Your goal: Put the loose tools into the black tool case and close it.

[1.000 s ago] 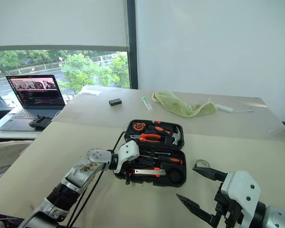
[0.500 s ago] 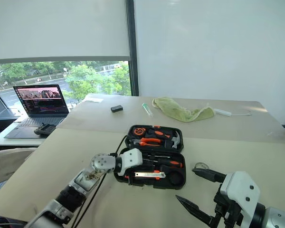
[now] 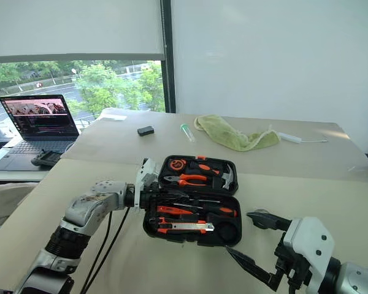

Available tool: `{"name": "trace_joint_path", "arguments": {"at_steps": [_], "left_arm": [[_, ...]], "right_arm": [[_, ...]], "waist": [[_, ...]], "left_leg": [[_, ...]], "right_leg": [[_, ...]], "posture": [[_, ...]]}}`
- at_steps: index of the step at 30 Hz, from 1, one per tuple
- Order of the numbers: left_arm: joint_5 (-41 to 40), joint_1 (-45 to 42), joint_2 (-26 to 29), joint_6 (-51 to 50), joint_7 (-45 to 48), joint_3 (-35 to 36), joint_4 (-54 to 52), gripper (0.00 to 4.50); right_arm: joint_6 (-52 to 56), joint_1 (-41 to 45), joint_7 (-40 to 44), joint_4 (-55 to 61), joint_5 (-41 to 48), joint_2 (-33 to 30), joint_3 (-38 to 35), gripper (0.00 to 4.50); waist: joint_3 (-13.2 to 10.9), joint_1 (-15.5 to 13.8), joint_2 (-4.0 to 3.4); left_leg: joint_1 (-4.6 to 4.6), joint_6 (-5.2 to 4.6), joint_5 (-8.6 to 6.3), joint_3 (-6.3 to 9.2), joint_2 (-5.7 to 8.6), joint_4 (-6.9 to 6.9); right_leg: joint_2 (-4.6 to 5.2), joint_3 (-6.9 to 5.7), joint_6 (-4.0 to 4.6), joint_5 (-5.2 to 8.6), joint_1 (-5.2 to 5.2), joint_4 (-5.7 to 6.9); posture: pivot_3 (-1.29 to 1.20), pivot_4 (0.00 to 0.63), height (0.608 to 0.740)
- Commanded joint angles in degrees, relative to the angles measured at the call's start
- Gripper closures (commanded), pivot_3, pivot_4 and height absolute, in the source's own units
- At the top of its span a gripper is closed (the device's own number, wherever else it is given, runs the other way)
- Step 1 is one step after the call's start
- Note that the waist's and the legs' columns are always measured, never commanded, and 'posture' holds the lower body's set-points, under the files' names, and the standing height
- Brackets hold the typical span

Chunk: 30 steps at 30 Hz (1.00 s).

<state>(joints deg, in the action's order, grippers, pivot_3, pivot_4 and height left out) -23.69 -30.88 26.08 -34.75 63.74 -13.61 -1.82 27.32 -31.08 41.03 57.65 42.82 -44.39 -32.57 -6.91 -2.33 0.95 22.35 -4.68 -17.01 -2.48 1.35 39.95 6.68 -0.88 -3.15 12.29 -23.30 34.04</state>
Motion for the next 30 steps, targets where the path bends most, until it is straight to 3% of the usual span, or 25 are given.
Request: {"name": "trace_joint_path", "arguments": {"at_steps": [1,23,27,30], "left_arm": [[3.6,1.0,-0.7,5.0,0.5,-3.9,0.4,4.46],[20.9,0.0,0.8,18.6,3.9,-16.4,12.8,4.46],[21.4,0.2,0.4,20.5,3.9,-16.5,13.6,4.46],[16.8,1.2,-1.9,23.1,3.4,-12.4,11.4,4.46]], "right_arm": [[-0.4,0.7,-0.1,0.4,-0.5,-0.4,0.2,0.00],[0.0,-1.6,-0.2,1.3,-0.1,-0.4,-1.7,0.00],[0.2,-1.5,-0.3,1.3,-0.1,-0.5,-1.7,0.00],[1.2,-0.9,-1.3,1.1,0.2,-0.8,-1.6,0.00]], "waist": [[-0.2,0.0,0.04],[-0.5,0.0,0.04],[-0.4,-0.1,0.00],[-0.4,-0.1,-0.02]], "left_leg": [[0.01,-0.01,-0.01,0.00,0.02,0.01],[-0.32,-0.01,-0.01,0.01,-0.03,0.02],[-0.47,-0.01,-0.01,0.01,-0.05,0.03],[-0.53,-0.01,-0.01,0.01,-0.06,0.03]], "right_leg": [[0.02,0.00,0.01,0.00,0.00,0.02],[0.29,-0.03,0.19,-0.02,0.26,0.08],[0.30,-0.02,0.19,-0.02,0.26,0.07],[0.42,-0.01,0.19,-0.02,0.27,0.07]], "posture": [[0.00,0.150,0.740],[0.00,0.150,0.740],[0.00,0.150,0.740],[0.00,0.150,0.740]]}}
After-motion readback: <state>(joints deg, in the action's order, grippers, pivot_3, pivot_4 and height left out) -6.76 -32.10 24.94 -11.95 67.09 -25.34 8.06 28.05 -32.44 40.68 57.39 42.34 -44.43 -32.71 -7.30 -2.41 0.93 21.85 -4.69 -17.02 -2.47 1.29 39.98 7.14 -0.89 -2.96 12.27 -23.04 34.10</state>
